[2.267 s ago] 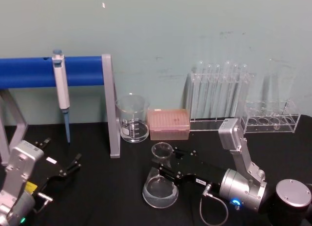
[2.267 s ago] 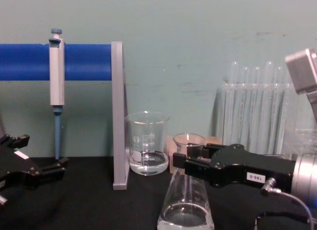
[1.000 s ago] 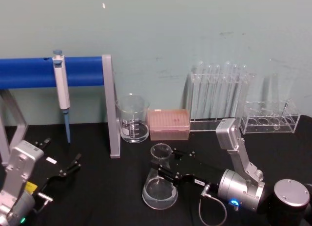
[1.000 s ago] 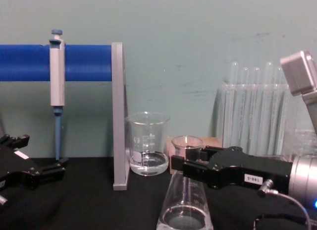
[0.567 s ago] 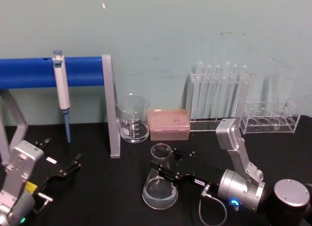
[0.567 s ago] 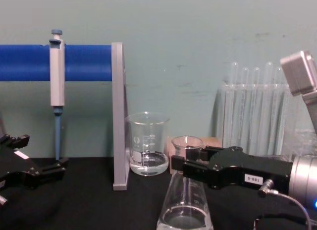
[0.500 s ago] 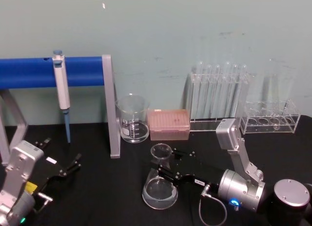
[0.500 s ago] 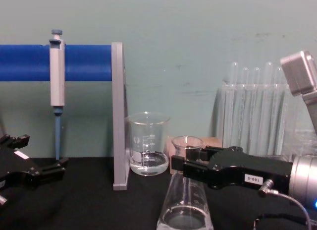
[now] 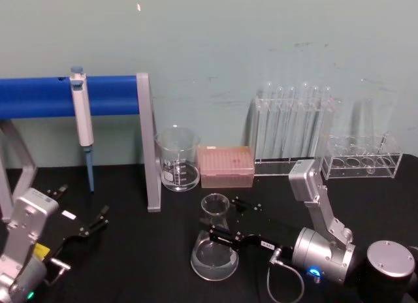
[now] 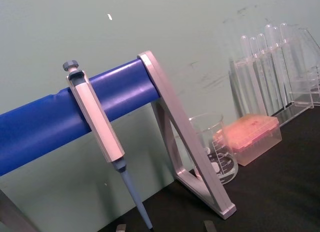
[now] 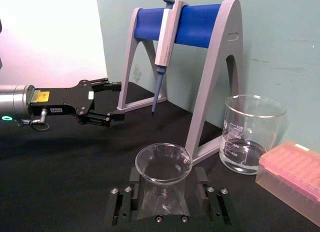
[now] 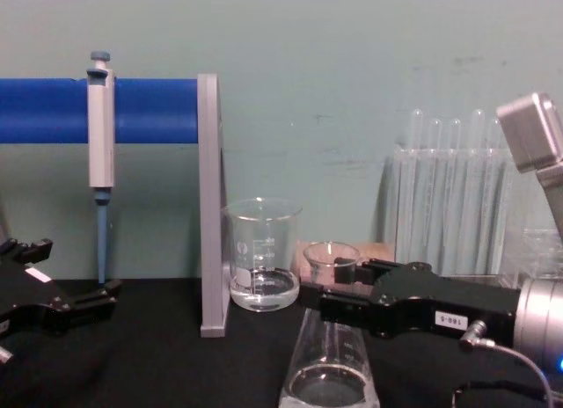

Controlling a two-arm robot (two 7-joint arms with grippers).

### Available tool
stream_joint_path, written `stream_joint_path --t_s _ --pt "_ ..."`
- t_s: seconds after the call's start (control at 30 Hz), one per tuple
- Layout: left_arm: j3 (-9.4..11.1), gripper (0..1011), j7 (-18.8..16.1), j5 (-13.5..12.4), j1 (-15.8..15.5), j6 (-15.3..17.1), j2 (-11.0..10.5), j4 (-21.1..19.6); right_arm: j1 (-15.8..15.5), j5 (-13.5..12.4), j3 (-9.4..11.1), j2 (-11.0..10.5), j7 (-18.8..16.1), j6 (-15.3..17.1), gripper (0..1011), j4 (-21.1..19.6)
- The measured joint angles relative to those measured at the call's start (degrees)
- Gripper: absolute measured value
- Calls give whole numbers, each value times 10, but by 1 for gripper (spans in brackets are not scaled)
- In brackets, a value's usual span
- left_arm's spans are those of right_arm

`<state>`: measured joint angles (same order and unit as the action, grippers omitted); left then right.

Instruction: Grasp the erlenmeyer flask with one hand, shake it three times, then place it back.

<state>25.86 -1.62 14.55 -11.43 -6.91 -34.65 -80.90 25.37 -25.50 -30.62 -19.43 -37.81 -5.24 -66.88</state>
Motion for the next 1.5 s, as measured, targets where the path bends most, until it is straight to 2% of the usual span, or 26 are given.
stream_joint_path --t_s 0.07,0.1,0.2,0.23,0.43,0.97,1.2,1.4,1.5 --pt "0 1001 0 0 0 0 0 0 0 0 0 0 0 0 717 0" --pt "0 1001 0 0 0 0 0 0 0 0 0 0 0 0 774 0" --pt "0 1001 0 0 0 0 0 0 0 0 0 0 0 0 830 0" --pt "0 1001 0 0 0 0 0 0 0 0 0 0 0 0 883 0" --pt "0 1001 0 0 0 0 0 0 0 -1 0 0 0 0 1002 0" --pt "0 1001 0 0 0 0 0 0 0 -1 0 -1 -1 -1 1003 -1" --pt "0 1001 0 0 0 0 0 0 -6 -1 -2 -15 -7 4 1003 -21" --pt "0 1001 0 0 0 0 0 0 -21 -3 -1 -37 -5 22 1003 -52" --pt "0 1001 0 0 0 0 0 0 -35 -5 5 -55 5 36 1003 -78"
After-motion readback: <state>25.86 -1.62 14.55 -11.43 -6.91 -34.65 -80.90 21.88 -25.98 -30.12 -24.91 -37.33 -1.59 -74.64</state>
